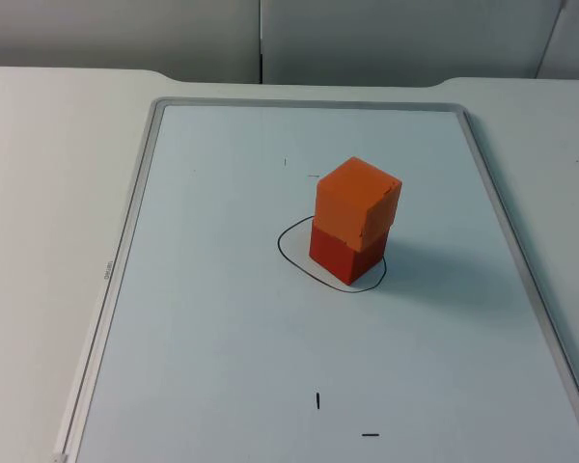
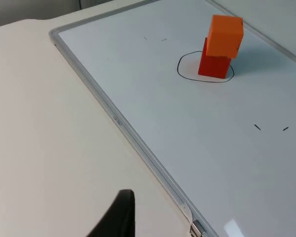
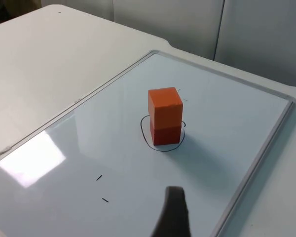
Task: Pick up one cube with the left hand and another cube with the right hand. First place the cube in the right hand at the target position, then stack the cube in the left hand on top.
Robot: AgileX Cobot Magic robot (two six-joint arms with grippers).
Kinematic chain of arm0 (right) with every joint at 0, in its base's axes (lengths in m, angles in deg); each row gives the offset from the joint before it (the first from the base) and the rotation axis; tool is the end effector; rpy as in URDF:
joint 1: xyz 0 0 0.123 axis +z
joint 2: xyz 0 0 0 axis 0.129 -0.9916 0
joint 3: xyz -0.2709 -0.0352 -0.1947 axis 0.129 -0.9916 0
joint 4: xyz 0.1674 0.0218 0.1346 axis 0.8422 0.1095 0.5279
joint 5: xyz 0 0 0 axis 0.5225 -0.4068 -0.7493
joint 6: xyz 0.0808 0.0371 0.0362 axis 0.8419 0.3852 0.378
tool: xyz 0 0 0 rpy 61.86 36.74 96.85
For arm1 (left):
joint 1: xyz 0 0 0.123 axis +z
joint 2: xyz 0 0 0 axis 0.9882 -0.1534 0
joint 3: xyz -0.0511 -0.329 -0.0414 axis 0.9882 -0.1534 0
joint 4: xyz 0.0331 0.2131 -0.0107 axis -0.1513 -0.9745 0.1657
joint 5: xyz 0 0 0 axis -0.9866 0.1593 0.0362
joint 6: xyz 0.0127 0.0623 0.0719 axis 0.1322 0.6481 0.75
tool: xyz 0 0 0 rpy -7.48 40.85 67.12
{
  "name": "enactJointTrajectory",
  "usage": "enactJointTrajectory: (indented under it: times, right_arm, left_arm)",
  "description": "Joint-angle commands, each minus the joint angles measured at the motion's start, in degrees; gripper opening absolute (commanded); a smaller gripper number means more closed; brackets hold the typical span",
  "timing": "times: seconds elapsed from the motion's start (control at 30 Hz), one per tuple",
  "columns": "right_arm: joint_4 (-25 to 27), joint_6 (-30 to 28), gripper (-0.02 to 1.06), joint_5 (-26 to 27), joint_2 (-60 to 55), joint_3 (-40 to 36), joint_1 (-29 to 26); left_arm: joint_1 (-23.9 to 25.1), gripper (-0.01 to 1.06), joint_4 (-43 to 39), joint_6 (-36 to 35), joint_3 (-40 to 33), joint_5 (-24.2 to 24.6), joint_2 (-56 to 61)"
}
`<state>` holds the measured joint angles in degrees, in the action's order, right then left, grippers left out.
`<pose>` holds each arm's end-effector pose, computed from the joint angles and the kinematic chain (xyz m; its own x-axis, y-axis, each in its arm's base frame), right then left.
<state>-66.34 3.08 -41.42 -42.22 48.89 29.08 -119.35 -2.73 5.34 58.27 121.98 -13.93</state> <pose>-0.0699 -0.0596 0.2814 -0.2532 -0.2619 -0.9313 -0.5597 0.8249 -0.0798 -0.0644 0.0599 0.2596 -0.4207 0.2373 -0.8756 0.5347 0.8445 -0.0280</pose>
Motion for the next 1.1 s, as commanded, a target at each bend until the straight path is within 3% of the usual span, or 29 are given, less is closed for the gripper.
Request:
enactJointTrajectory:
  times: [0.0, 0.2, 0.63, 1.07]
  right_arm:
    - [0.31, -0.32, 0.67, 1.0, 0.13, -0.28, -0.04]
    - [0.29, -0.32, 0.67, 1.11, 0.13, -0.28, -0.04]
    - [-0.39, -0.74, 0.67, 0.45, 0.13, -0.28, -0.04]
    - [1.65, -1.83, 0.67, -4.89, 0.13, -0.31, -0.04]
  left_arm:
    - [-0.23, 1.05, 0.28, 0.29, -0.08, -1.03, 0.22]
    - [-0.23, 1.05, 1.92, 3.9, -0.64, -1.91, 0.22]
    - [-0.23, 1.05, 2.42, 4.46, -0.64, -1.91, 0.22]
    - [-0.23, 1.05, 2.55, 4.69, -0.64, -1.91, 0.22]
